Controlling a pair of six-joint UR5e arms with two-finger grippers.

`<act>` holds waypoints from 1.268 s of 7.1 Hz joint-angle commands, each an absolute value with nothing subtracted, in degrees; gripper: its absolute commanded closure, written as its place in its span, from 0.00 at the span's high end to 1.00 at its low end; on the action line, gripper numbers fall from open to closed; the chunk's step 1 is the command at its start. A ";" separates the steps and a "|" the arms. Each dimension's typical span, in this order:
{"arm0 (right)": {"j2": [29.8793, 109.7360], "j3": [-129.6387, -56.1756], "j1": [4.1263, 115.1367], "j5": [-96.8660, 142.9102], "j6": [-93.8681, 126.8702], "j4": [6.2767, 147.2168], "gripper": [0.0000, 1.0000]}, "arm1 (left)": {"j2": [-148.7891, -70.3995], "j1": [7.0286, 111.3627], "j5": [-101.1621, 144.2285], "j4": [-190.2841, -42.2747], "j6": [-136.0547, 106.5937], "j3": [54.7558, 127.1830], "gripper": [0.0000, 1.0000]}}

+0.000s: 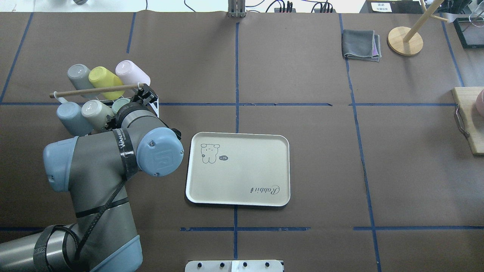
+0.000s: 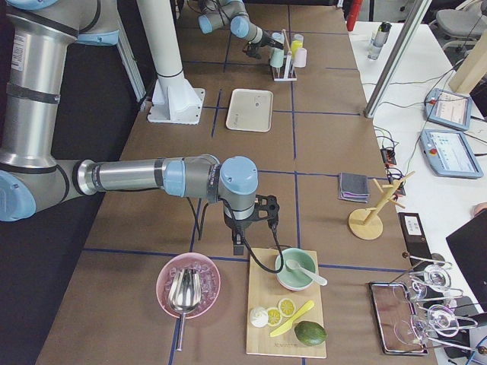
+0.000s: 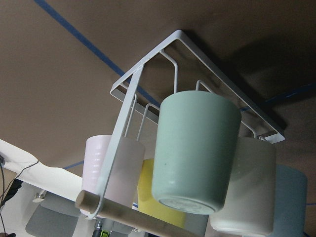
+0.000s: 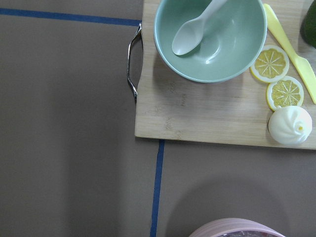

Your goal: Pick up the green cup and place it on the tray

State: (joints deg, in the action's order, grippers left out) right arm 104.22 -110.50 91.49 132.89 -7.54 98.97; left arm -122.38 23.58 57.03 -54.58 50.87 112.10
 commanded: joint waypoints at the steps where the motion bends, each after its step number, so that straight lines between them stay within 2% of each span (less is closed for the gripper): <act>1: 104.59 -110.39 91.49 132.89 -7.56 98.96 1.00 | -122.17 22.59 56.34 -54.40 50.63 109.97 1.00; 9: 104.50 -110.39 91.49 132.89 -7.56 98.88 1.00 | -122.26 22.59 55.20 -59.67 48.08 100.55 1.00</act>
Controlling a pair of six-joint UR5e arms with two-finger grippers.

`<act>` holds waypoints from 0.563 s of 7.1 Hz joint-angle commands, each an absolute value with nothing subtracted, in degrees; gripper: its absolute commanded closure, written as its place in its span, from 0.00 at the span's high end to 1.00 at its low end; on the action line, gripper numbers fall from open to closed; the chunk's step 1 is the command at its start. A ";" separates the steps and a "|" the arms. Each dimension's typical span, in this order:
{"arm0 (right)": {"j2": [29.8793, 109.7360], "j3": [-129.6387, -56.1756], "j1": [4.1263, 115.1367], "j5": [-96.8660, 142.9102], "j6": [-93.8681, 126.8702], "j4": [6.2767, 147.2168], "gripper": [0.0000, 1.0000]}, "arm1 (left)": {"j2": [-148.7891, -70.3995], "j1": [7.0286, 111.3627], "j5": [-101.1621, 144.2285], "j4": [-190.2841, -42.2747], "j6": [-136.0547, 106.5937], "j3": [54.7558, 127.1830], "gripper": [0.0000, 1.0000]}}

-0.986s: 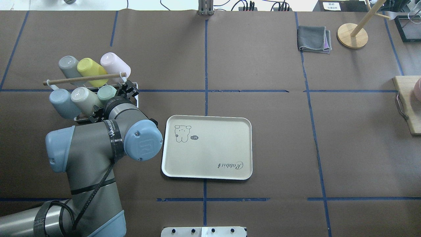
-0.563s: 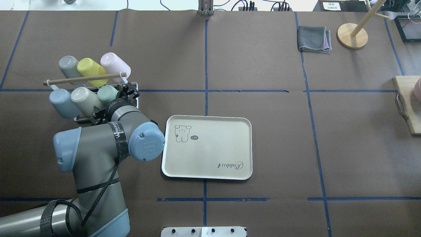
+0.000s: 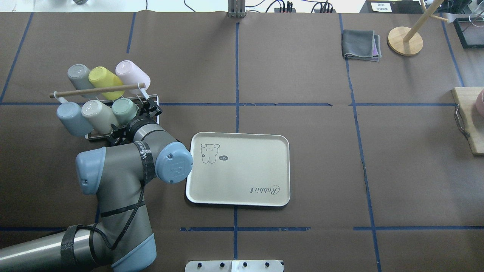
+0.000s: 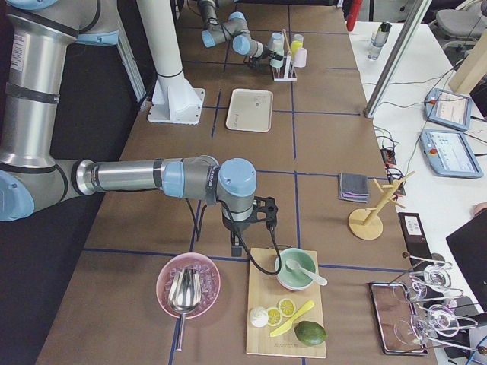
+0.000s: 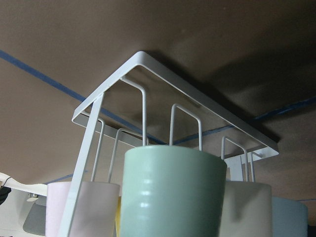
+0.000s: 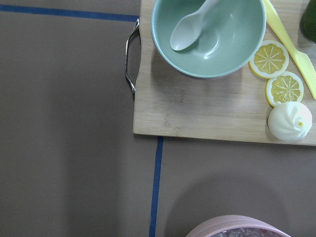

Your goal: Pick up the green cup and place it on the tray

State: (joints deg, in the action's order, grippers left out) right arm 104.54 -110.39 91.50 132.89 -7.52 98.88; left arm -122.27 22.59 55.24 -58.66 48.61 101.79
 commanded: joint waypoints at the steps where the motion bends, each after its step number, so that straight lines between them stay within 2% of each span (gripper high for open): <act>1: 104.59 -110.39 91.49 132.89 -7.56 98.88 1.00 | -122.26 22.59 55.20 -59.94 47.99 99.68 1.00; 4: 104.59 -110.39 91.49 132.89 -7.65 98.88 1.00 | -122.26 22.59 55.20 -60.46 45.44 98.53 1.00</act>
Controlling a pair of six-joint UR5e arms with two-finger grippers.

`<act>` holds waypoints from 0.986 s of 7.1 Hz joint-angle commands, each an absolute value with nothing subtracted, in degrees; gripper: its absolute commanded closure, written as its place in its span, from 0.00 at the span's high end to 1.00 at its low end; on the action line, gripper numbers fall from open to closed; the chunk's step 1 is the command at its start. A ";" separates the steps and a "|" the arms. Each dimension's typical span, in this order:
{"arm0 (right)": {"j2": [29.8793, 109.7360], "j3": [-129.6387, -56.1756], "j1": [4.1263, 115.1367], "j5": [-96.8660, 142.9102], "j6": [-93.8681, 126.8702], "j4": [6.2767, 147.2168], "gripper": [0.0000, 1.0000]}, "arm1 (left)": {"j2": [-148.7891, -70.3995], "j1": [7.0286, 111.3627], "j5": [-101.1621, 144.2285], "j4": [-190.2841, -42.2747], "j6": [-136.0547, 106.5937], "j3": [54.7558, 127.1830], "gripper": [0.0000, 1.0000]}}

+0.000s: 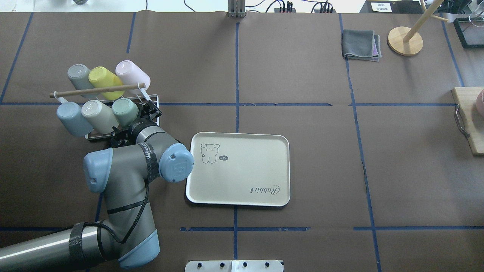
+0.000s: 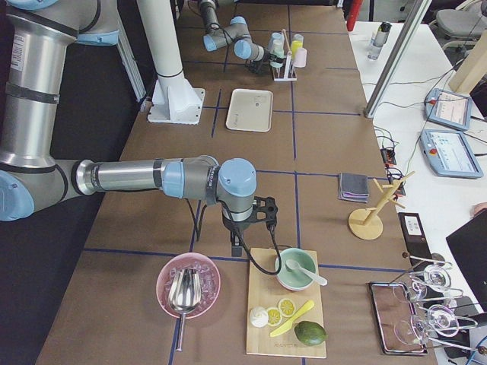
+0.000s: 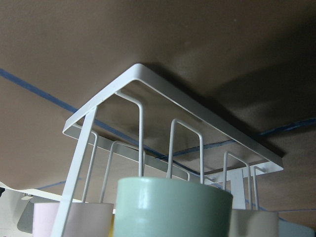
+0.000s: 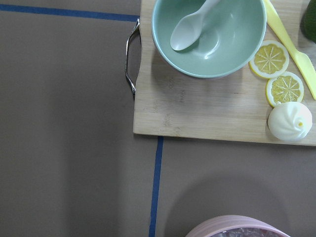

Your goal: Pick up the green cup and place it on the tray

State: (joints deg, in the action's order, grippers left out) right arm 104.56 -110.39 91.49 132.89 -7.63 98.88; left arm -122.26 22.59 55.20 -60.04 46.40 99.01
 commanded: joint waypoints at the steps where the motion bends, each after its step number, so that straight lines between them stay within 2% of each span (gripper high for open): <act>1: 104.59 -110.39 91.49 132.89 -7.73 98.88 1.00 | -122.26 22.59 55.20 -60.90 45.00 98.35 1.00; 3: 104.59 -110.30 91.49 132.89 -7.73 98.88 1.00 | -122.17 22.59 55.20 -61.00 43.86 97.91 1.00; 4: 104.59 -110.30 91.49 132.89 -7.73 98.88 1.00 | -122.17 22.50 55.20 -60.91 41.94 97.91 0.96; 6: 104.59 -110.39 91.49 132.89 -7.65 98.88 1.00 | -122.26 22.59 55.20 -60.91 40.44 98.00 0.72; 7: 104.59 -110.39 91.49 132.89 -7.73 98.88 1.00 | -122.26 22.59 55.20 -60.91 39.91 98.61 0.65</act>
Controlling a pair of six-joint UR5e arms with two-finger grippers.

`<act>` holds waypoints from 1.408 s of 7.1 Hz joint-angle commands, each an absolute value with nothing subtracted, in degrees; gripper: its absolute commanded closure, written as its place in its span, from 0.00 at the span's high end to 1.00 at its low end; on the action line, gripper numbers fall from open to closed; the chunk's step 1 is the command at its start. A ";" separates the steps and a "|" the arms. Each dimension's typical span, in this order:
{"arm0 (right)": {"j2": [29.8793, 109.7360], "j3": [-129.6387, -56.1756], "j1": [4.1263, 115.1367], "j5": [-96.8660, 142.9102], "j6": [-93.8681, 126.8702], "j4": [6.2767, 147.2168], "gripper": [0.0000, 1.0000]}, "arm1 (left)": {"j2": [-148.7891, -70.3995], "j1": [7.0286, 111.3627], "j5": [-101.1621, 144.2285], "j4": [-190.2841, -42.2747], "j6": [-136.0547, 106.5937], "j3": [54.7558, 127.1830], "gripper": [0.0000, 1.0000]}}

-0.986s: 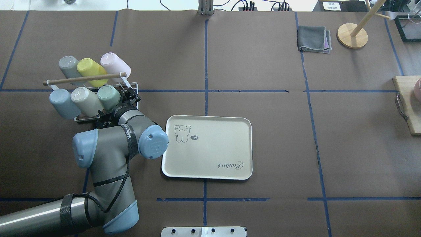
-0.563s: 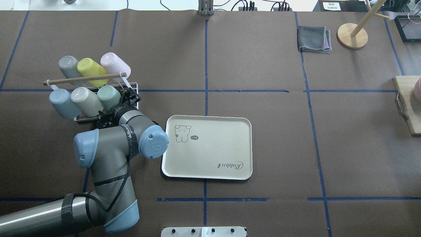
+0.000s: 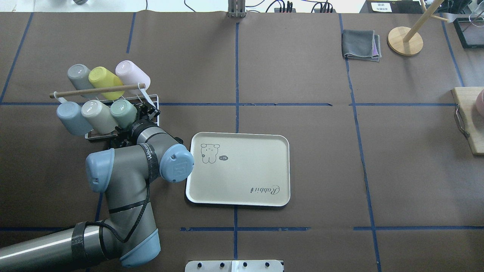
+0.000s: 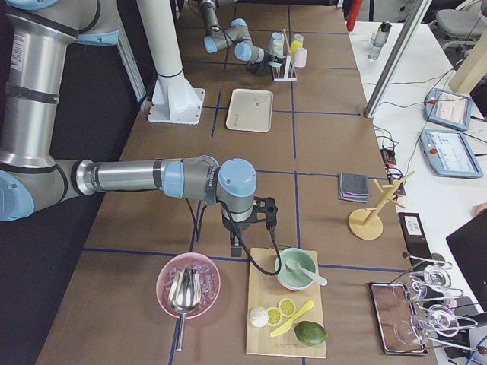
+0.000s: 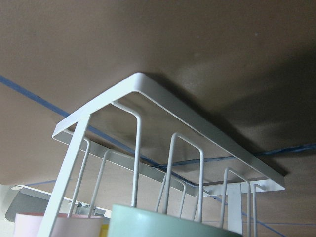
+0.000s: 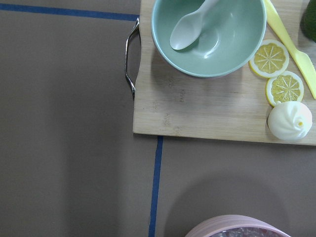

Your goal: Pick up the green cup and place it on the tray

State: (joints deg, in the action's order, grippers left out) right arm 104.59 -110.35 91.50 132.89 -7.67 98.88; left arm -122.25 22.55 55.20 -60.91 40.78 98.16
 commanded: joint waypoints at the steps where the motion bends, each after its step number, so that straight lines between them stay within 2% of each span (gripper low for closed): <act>1: 104.59 -110.30 91.49 132.89 -7.73 98.96 1.00 | -122.26 22.59 55.20 -60.82 39.90 99.31 0.65; 8: 104.59 -110.39 91.49 132.89 -7.73 98.96 1.00 | -119.88 25.57 55.02 -59.59 44.90 108.88 0.65; 10: 104.59 -110.39 91.49 132.98 -7.73 98.96 1.00 | -119.80 25.58 55.02 -54.61 45.18 113.44 0.65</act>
State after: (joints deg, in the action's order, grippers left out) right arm 104.59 -110.38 91.50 132.95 -7.73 98.96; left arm -119.90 25.49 55.02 -57.45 44.88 110.70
